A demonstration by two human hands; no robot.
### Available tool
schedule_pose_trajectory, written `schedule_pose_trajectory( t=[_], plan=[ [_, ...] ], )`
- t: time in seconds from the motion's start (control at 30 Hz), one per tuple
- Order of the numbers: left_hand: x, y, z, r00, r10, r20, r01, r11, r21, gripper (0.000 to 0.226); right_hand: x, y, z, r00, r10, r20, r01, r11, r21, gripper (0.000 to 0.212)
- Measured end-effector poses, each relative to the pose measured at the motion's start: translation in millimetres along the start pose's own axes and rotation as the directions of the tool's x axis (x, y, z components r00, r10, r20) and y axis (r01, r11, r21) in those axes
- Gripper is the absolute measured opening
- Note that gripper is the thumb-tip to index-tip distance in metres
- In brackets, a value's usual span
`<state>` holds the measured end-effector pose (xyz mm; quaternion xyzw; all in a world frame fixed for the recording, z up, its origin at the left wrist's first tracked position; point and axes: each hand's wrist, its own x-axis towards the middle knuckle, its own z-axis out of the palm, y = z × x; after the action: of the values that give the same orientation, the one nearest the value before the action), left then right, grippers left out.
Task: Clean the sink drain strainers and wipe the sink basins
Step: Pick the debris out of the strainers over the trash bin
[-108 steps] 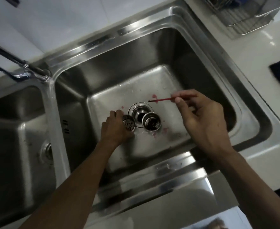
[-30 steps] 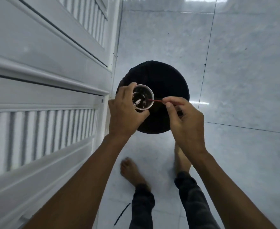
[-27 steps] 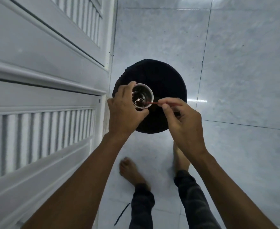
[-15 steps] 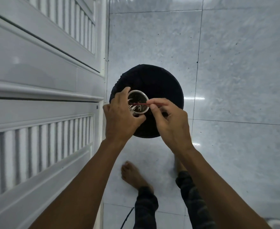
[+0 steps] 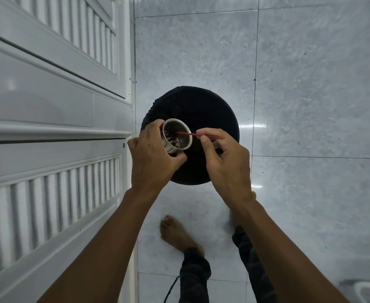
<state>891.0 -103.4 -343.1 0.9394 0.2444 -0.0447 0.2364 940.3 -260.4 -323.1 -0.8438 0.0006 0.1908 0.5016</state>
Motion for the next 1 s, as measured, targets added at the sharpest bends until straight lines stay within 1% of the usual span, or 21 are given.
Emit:
schedule_pose_trajectory(
  t=[0.1, 0.17, 0.23, 0.3, 0.4, 0.47, 0.57, 0.63, 0.7, 0.77, 0.9, 0.93, 1.0],
  plan=[
    [2, 0, -4, 0.999, 0.039, 0.002, -0.039, 0.999, 0.026, 0.079, -8, -4, 0, 0.998, -0.048, 0.036, 0.048, 0.999, 0.009, 0.022],
    [2, 1, -6, 0.998, 0.067, 0.007, -0.068, 0.997, 0.038, 0.078, -9, -4, 1, 0.999, -0.017, 0.034, 0.018, 1.0, -0.01, 0.022],
    [1, 1, -8, 0.997, 0.082, 0.011, -0.082, 0.995, 0.047, 0.078, -6, -4, 0, 1.0, 0.02, -0.003, -0.02, 1.0, -0.008, 0.021],
    [1, 1, -9, 0.997, 0.082, 0.009, -0.083, 0.995, 0.058, 0.077, -5, -6, -1, 1.0, 0.01, -0.029, -0.009, 1.0, 0.009, 0.02],
    [0, 1, -10, 0.997, 0.082, 0.001, -0.082, 0.994, 0.068, 0.076, -10, -9, 2, 1.0, -0.027, 0.004, 0.027, 0.999, 0.031, 0.022],
    [-2, 2, -10, 0.996, 0.09, -0.004, -0.089, 0.994, 0.057, 0.076, -13, -8, 3, 1.0, -0.005, 0.026, 0.004, 0.999, 0.034, 0.022],
    [-4, 1, -11, 0.995, 0.098, -0.026, -0.097, 0.994, 0.044, 0.076, -13, -5, -3, 0.999, 0.047, -0.017, -0.046, 0.997, 0.055, 0.021],
    [-4, -1, -11, 0.995, 0.096, -0.033, -0.094, 0.994, 0.052, 0.077, -17, -7, -6, 0.999, 0.03, -0.031, -0.027, 0.996, 0.083, 0.021],
    [-4, -2, -11, 0.995, 0.096, -0.03, -0.095, 0.994, 0.06, 0.077, -22, -10, -4, 1.0, -0.002, 0.015, 0.0, 0.993, 0.116, 0.021],
    [-4, -2, -12, 0.995, 0.099, -0.026, -0.097, 0.993, 0.06, 0.077, -26, -11, -2, 0.998, 0.012, 0.057, -0.018, 0.994, 0.105, 0.022],
    [-6, -2, -14, 0.992, 0.127, -0.014, -0.126, 0.989, 0.074, 0.076, -21, -4, -11, 0.997, 0.069, -0.019, -0.067, 0.994, 0.084, 0.022],
    [-6, -2, -15, 0.992, 0.128, -0.013, -0.127, 0.989, 0.077, 0.075, -21, -4, -12, 0.998, 0.058, -0.024, -0.056, 0.995, 0.087, 0.021],
    [-6, -3, -16, 0.991, 0.13, -0.012, -0.128, 0.988, 0.083, 0.075, -21, -5, -12, 1.0, 0.016, 0.012, -0.017, 0.994, 0.103, 0.021]
  ],
)
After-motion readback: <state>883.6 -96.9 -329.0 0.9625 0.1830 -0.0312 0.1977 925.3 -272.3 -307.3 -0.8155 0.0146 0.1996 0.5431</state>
